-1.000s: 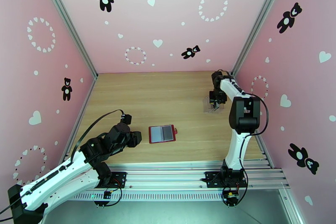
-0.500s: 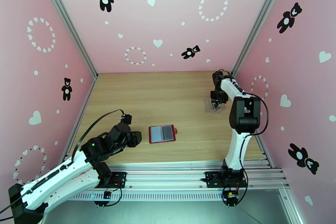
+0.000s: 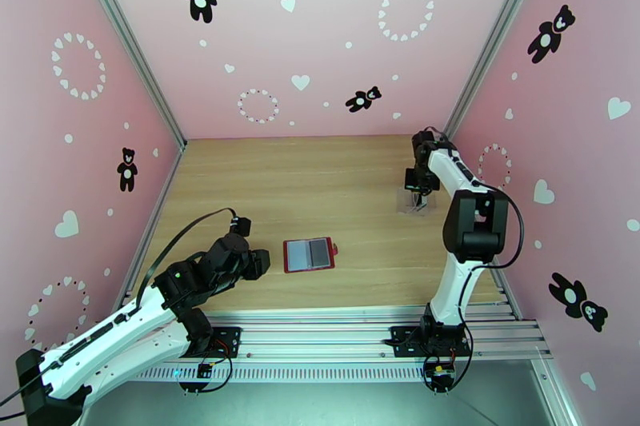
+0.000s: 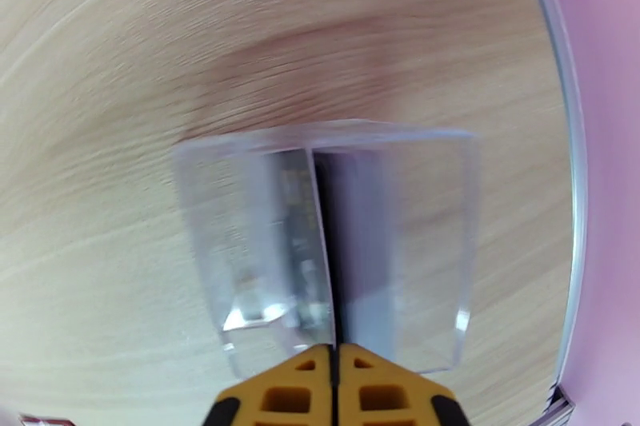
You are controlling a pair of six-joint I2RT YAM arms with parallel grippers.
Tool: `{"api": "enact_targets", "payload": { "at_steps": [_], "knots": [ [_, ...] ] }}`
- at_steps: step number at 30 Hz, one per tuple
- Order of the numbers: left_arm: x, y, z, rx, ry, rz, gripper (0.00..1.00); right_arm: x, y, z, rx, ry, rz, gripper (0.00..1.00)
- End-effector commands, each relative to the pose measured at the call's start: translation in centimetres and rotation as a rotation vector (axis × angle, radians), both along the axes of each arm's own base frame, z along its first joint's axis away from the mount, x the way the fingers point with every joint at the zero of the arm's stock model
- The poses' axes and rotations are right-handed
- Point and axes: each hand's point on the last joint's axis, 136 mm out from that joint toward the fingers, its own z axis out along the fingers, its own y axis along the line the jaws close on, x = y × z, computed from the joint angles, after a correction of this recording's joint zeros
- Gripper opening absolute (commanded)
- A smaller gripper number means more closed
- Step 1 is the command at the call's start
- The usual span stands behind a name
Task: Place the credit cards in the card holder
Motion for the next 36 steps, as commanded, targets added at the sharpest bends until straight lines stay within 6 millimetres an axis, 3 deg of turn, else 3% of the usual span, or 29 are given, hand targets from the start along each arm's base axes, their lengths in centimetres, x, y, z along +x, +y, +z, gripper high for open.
{"api": "enact_targets", "payload": {
  "at_steps": [1, 8, 12, 15, 18, 21, 24, 28, 36],
  "knots": [
    [-0.2, 0.3, -0.5, 0.021, 0.008, 0.009, 0.49, -0.2, 1.3, 1.4, 0.061, -0.04, 0.011, 0.0],
    [-0.1, 0.3, -0.4, 0.014, 0.006, 0.013, 0.49, -1.0, 3.8, 6.0, 0.154, -0.165, 0.048, 0.0],
    [0.0, -1.0, 0.4, -0.051, -0.007, -0.016, 0.5, -2.1, 8.1, 9.9, 0.336, -0.33, 0.115, 0.0],
    [-0.1, -2.9, 1.8, -0.16, -0.031, -0.075, 0.49, -3.7, 13.2, 12.7, 0.497, -0.443, 0.206, 0.0],
    [-0.2, -4.4, 3.5, -0.261, -0.073, -0.124, 0.5, -6.5, 20.7, 15.5, 0.768, -0.523, 0.356, 0.0],
    [-0.4, -5.5, 5.5, -0.369, -0.135, -0.174, 0.52, -10.8, 26.8, 17.9, 0.909, -0.596, 0.512, 0.0],
    [-0.6, -6.0, 8.4, -0.486, -0.224, -0.205, 0.54, -15.5, 30.3, 18.7, 0.987, -0.632, 0.584, 0.0],
    [-2.1, -7.0, 12.3, -0.651, -0.342, -0.318, 0.57, -19.6, 32.4, 19.2, 1.157, -0.696, 0.589, 0.0],
    [-3.1, -8.2, 15.4, -0.772, -0.381, -0.407, 0.62, -24.4, 35.4, 22.2, 1.375, -0.686, 0.691, 0.0]
  ]
}}
